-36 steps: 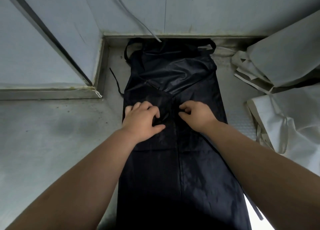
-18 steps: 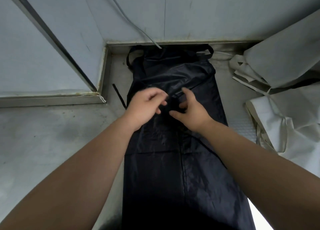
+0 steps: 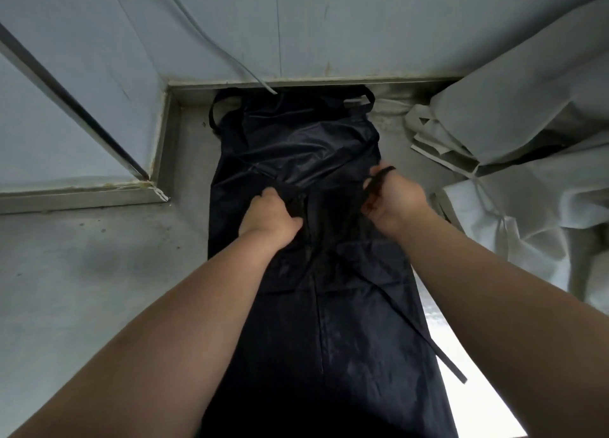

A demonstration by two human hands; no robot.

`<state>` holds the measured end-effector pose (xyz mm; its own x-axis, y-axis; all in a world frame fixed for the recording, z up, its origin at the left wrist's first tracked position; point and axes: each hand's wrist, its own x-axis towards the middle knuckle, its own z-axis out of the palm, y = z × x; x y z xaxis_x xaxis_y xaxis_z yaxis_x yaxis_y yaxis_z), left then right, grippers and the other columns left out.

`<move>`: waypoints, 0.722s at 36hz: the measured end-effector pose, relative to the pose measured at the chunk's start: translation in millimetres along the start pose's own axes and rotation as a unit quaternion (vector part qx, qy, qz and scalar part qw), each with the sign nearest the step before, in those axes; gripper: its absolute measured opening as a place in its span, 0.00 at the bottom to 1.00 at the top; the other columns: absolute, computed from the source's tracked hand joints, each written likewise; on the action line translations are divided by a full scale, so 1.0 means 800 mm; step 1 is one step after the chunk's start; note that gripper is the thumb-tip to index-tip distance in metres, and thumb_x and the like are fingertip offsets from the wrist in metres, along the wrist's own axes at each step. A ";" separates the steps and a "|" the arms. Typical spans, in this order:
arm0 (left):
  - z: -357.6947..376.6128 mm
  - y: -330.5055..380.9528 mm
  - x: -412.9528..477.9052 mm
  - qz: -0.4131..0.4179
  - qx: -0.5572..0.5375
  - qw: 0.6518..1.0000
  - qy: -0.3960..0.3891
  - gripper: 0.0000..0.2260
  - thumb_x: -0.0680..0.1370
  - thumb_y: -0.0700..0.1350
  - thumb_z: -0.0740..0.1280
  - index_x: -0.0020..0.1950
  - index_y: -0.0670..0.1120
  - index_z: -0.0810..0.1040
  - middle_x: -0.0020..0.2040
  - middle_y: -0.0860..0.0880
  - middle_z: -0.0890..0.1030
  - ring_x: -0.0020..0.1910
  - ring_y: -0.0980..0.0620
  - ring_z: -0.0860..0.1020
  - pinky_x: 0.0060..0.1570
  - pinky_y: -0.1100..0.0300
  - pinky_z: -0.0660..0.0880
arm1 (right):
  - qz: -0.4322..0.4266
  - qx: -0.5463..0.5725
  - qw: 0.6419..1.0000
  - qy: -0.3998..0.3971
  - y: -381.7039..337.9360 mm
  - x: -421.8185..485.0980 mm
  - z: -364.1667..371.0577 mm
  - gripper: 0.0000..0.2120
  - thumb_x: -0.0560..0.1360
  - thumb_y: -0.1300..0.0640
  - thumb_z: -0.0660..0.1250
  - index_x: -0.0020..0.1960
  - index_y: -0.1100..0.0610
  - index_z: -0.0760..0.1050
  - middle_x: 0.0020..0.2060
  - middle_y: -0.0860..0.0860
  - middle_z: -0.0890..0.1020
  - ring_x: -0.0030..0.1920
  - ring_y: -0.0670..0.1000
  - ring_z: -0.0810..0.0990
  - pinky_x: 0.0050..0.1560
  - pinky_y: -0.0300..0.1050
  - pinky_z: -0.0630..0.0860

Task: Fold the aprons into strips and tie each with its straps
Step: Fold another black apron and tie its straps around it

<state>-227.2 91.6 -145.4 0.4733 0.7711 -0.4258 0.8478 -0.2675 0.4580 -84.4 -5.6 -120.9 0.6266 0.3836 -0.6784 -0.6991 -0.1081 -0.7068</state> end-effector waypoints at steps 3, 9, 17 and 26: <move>-0.001 -0.004 0.002 0.017 0.036 0.999 -0.018 0.16 0.78 0.48 0.64 0.63 0.43 0.68 0.56 0.44 0.74 0.49 0.49 0.72 0.46 0.57 0.71 | -0.012 0.187 0.982 0.034 -0.020 -0.002 -0.018 0.21 0.82 0.46 0.54 0.68 0.58 0.68 0.44 0.54 0.77 0.39 0.51 0.76 0.41 0.44 0.76; -0.018 -0.017 0.003 0.031 0.064 0.997 -0.028 0.12 0.78 0.43 0.62 0.62 0.44 0.71 0.53 0.46 0.76 0.50 0.49 0.75 0.49 0.56 0.74 | -0.051 -0.010 0.998 0.034 -0.008 -0.003 -0.016 0.37 0.77 0.48 0.64 0.77 0.52 0.45 0.57 0.52 0.74 0.54 0.53 0.77 0.63 0.50 0.72; -0.045 -0.046 0.005 0.120 0.045 0.988 0.083 0.06 0.77 0.37 0.61 0.51 0.45 0.74 0.51 0.45 0.72 0.49 0.45 0.75 0.47 0.58 0.70 | -0.144 -0.642 0.736 -0.159 0.051 -0.021 0.017 0.29 0.78 0.49 0.64 0.75 0.53 0.58 0.73 0.54 0.59 0.70 0.56 0.65 0.70 0.44 0.63; -0.115 -0.121 0.010 0.009 0.200 0.969 0.141 0.12 0.77 0.38 0.62 0.59 0.43 0.78 0.60 0.41 0.73 0.56 0.40 0.75 0.55 0.47 0.73 | -0.152 -0.733 0.651 -0.122 0.067 -0.025 0.029 0.28 0.77 0.48 0.64 0.75 0.49 0.59 0.74 0.54 0.53 0.70 0.60 0.62 0.68 0.53 0.66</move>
<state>-328.0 176.7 -121.3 0.4519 0.8769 -0.1639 0.8920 -0.4411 0.0991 -142.7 1.7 -140.6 0.4606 0.7068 -0.5369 0.6375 -0.6843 -0.3540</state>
